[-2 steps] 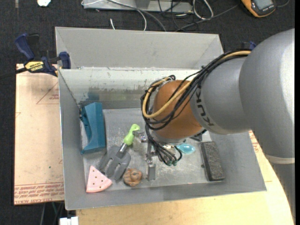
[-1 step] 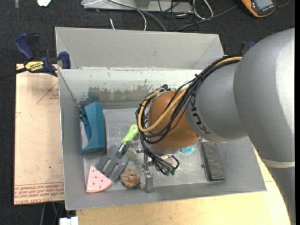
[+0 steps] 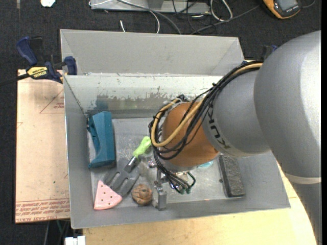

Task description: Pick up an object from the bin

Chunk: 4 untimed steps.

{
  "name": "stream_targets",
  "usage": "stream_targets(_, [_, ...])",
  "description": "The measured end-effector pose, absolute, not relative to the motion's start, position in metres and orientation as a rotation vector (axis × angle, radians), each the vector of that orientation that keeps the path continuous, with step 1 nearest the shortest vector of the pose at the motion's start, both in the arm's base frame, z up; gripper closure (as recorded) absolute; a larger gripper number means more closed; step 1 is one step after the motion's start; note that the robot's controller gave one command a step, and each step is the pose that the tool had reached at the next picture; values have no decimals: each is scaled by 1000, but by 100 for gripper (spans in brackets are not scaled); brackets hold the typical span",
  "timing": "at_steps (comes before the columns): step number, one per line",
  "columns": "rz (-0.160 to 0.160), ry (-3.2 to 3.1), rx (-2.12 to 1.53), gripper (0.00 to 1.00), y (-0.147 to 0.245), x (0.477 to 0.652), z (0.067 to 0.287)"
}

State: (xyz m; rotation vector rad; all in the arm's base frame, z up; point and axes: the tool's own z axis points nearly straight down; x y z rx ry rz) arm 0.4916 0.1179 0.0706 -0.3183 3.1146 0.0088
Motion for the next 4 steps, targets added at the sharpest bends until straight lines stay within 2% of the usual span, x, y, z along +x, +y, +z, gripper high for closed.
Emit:
stream_targets(1, [11, 3081, -505, 0, 121, 489, 72])
stream_targets(2, [12, 3078, -498, 0, 121, 489, 72])
stream_targets(3, [11, 3043, -673, 0, 111, 495, 70])
stream_targets(4, [12, 3023, -709, 0, 112, 488, 71])
